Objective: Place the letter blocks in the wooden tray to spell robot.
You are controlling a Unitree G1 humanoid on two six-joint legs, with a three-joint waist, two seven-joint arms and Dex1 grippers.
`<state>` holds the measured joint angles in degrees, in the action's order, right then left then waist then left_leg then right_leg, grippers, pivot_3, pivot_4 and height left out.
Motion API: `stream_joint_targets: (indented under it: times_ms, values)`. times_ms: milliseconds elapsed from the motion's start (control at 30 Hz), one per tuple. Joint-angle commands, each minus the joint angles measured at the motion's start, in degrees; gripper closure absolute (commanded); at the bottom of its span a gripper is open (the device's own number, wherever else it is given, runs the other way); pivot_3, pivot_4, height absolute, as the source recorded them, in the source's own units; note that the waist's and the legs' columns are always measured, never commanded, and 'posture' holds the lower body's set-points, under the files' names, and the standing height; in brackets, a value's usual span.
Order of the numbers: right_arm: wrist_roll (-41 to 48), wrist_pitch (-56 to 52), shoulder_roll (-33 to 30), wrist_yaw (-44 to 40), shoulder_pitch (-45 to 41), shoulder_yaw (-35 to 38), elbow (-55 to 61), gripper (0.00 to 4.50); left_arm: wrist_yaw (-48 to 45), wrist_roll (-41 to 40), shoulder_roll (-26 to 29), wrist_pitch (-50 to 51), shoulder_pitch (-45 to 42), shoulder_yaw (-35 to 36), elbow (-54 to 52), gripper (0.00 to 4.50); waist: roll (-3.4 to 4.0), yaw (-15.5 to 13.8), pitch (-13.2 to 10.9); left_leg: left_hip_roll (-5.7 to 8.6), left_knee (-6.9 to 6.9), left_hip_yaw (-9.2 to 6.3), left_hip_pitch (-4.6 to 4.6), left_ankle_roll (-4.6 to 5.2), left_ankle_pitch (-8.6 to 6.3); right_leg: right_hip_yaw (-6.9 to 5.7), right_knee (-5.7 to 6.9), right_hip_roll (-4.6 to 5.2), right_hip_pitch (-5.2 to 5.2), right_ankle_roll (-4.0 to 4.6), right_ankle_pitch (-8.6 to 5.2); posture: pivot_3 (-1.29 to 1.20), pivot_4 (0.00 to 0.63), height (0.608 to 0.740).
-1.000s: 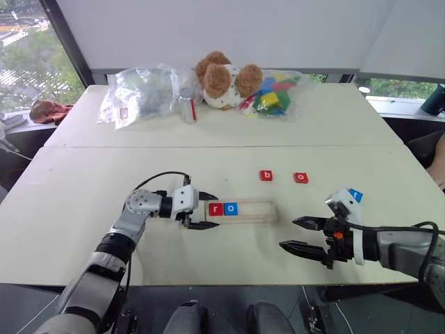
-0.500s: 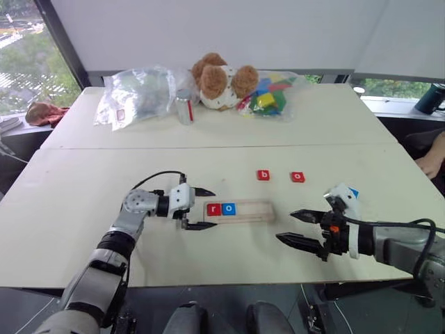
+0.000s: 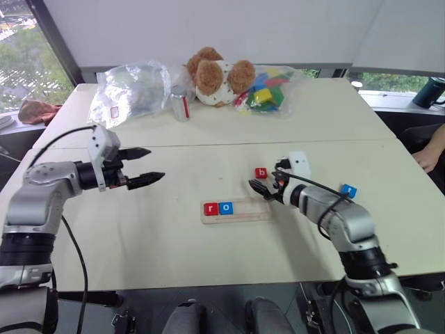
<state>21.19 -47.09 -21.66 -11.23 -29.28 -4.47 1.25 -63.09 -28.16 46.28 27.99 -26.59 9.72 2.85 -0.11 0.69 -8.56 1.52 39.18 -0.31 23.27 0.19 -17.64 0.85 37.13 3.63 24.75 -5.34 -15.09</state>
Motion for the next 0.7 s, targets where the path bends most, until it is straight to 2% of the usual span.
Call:
stream_joint_targets:
  times_ms: [33,267,500,533,567,700]
  values:
    - [-4.7,2.0,2.9,4.3,-3.8,0.6,-4.0,0.0,2.9,-4.6,1.1,6.3,4.2,2.7,-11.8,0.04,0.0,0.3,0.0,0.0,-0.03,0.0,0.04,0.0,0.0,0.0,0.01,-0.01,0.06,0.0,0.0,0.0,0.15,0.74]
    - [-5.9,0.5,8.4,4.3,-6.2,1.7,-7.4,0.0,7.2,-8.3,0.8,12.5,9.7,2.6,-23.0,0.04,0.0,0.4,0.0,-0.01,-0.08,0.03,0.09,-0.08,0.05,0.01,0.04,-0.05,0.17,0.0,0.0,0.0,0.15,0.74]
    - [-9.0,-1.4,11.6,6.9,-5.3,1.5,-7.1,0.0,9.3,-7.8,0.0,11.9,11.2,1.5,-24.4,0.04,0.0,0.4,0.0,-0.03,-0.06,0.02,-0.03,-0.02,0.02,0.01,0.06,-0.09,0.14,0.01,0.0,0.0,0.15,0.74]
    - [-9.5,-1.4,12.1,7.4,-5.1,1.4,-7.0,0.54,9.4,-7.6,-0.1,11.8,11.2,1.3,-24.3,0.0,0.0,0.5,0.0,-0.03,-0.06,0.02,-0.03,-0.03,0.03,0.01,0.06,-0.09,0.14,0.01,-0.01,0.0,0.15,0.74]
    - [-10.0,-1.2,12.4,7.4,-5.0,1.0,-7.0,0.82,9.5,-7.4,-0.2,11.6,11.2,1.0,-24.2,0.0,0.0,0.5,0.0,-0.03,-0.06,0.02,-0.03,-0.07,0.05,0.01,0.06,-0.09,0.13,0.01,0.0,0.0,0.15,0.74]
    - [-12.0,-0.5,13.8,8.6,-4.8,0.8,-7.3,2.84,9.6,-7.0,-0.3,11.1,10.7,-0.1,-23.9,0.0,0.0,0.6,0.0,-0.03,-0.06,0.02,-0.04,-0.19,0.12,0.02,0.06,-0.11,0.14,0.01,0.0,0.0,0.15,0.74]
